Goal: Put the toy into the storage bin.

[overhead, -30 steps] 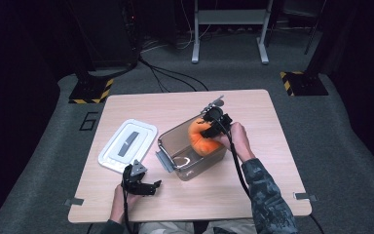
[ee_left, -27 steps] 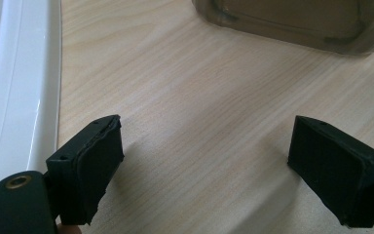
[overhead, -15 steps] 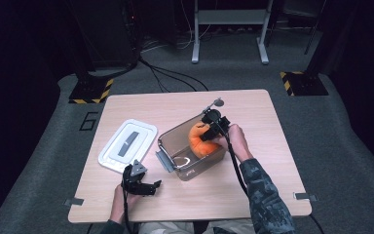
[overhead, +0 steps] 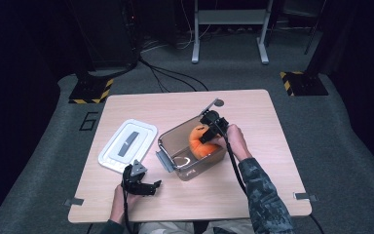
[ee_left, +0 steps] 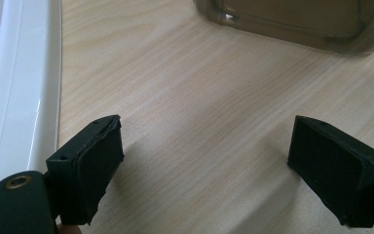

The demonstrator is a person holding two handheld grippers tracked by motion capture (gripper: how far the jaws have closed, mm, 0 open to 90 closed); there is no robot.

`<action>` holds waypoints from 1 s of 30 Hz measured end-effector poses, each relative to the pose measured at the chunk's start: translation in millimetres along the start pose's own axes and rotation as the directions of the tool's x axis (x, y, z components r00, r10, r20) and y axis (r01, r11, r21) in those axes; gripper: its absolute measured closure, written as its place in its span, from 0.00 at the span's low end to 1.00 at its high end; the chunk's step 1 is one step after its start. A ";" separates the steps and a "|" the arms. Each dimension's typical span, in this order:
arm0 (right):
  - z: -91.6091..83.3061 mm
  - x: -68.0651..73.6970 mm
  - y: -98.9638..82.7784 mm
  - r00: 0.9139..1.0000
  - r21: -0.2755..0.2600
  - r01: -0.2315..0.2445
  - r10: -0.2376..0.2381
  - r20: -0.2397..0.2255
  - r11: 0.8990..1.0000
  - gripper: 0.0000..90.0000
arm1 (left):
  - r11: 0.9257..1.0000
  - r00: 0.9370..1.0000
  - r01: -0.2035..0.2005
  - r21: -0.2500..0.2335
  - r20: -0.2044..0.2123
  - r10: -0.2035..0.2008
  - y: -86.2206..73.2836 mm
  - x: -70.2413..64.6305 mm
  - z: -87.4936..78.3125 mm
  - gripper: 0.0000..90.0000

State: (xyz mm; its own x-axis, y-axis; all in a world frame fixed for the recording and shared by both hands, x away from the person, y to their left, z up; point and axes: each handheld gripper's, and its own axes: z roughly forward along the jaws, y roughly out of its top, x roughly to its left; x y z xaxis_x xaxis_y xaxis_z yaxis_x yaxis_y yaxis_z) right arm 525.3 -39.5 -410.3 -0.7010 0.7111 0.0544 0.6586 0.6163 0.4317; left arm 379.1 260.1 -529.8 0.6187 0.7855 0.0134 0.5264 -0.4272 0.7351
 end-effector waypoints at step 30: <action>-94.2 -1.2 -56.4 0.997 -0.316 0.026 -0.001 0.081 0.948 0.00 | 1.000 1.000 0.002 -0.004 -0.001 -0.002 0.0 0.0 0.3 0.13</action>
State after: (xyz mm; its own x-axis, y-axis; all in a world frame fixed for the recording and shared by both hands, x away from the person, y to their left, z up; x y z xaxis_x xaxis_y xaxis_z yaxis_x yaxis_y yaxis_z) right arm 463.2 -107.0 -349.9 -0.6770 0.7357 -0.0191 0.5195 0.4962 0.6956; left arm 379.3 260.0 -529.9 0.6171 0.7868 0.0121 0.5256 -0.4237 0.7377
